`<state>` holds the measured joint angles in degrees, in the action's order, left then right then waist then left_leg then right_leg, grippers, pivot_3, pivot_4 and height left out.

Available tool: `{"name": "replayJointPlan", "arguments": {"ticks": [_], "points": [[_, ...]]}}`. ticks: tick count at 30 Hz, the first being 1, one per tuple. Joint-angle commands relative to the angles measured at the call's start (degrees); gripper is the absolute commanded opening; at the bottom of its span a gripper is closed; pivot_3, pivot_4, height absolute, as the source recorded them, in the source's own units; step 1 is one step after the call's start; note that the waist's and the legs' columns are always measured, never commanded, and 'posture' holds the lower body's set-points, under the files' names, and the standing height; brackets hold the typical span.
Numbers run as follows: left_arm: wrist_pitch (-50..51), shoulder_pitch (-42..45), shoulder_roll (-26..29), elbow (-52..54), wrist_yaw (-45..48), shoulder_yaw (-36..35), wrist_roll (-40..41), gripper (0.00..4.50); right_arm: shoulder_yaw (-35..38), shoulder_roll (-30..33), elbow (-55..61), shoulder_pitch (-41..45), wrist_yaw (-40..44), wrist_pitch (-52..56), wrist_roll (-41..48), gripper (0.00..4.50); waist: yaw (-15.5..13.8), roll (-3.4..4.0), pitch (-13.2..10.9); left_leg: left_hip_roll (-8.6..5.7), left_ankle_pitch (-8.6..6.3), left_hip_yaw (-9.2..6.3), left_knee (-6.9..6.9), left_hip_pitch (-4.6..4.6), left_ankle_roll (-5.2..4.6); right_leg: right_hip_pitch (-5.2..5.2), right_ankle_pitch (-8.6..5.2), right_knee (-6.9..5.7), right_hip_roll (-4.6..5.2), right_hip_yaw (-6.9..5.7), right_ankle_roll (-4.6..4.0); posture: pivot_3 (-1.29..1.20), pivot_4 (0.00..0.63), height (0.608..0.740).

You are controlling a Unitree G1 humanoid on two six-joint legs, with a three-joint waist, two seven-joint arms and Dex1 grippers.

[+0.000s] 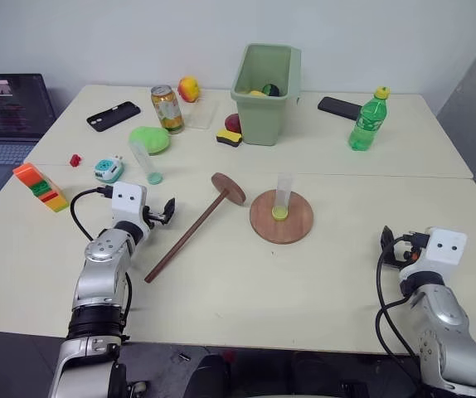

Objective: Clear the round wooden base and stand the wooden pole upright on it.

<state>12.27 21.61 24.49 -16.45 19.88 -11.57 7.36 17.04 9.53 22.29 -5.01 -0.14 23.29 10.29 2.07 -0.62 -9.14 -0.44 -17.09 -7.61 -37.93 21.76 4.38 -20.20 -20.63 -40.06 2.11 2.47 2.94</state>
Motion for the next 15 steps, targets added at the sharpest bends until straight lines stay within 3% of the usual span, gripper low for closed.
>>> {"name": "replayJointPlan", "arguments": {"ticks": [1,7,11,15], "points": [[-0.1,0.4,1.0,1.6,0.1,-0.9,0.6,4.47,1.2,0.3,2.2,0.6,-0.3,0.0,0.4,4.50,0.0,0.00,0.0,0.00,0.00,0.00,0.00,0.00,0.00,0.00,0.00,0.00,0.00,0.00,0.00,0.00,0.150,0.740],[0.7,-0.2,4.2,3.8,5.7,-1.9,3.6,4.47,0.4,2.5,2.9,2.7,3.3,2.3,2.8,4.50,0.4,0.00,0.0,0.00,0.00,0.01,0.00,0.00,0.00,0.00,0.00,0.00,0.00,0.01,0.00,0.00,0.150,0.740],[8.1,-0.9,10.0,10.5,18.3,-4.6,14.2,4.47,-2.6,7.6,6.4,6.6,13.5,9.2,11.7,4.50,1.2,0.02,0.0,0.04,0.00,-0.04,0.02,0.01,0.00,-0.01,0.00,-0.02,-0.05,-0.02,0.00,0.00,0.150,0.740],[12.6,-2.5,16.5,19.9,30.2,-1.6,19.7,4.47,-8.3,12.4,8.1,13.5,22.5,17.0,19.8,4.50,1.5,0.05,0.0,0.05,0.00,-0.07,0.01,-0.02,-0.01,0.03,0.00,-0.01,-0.06,-0.01,-0.01,0.00,0.150,0.740]]}}
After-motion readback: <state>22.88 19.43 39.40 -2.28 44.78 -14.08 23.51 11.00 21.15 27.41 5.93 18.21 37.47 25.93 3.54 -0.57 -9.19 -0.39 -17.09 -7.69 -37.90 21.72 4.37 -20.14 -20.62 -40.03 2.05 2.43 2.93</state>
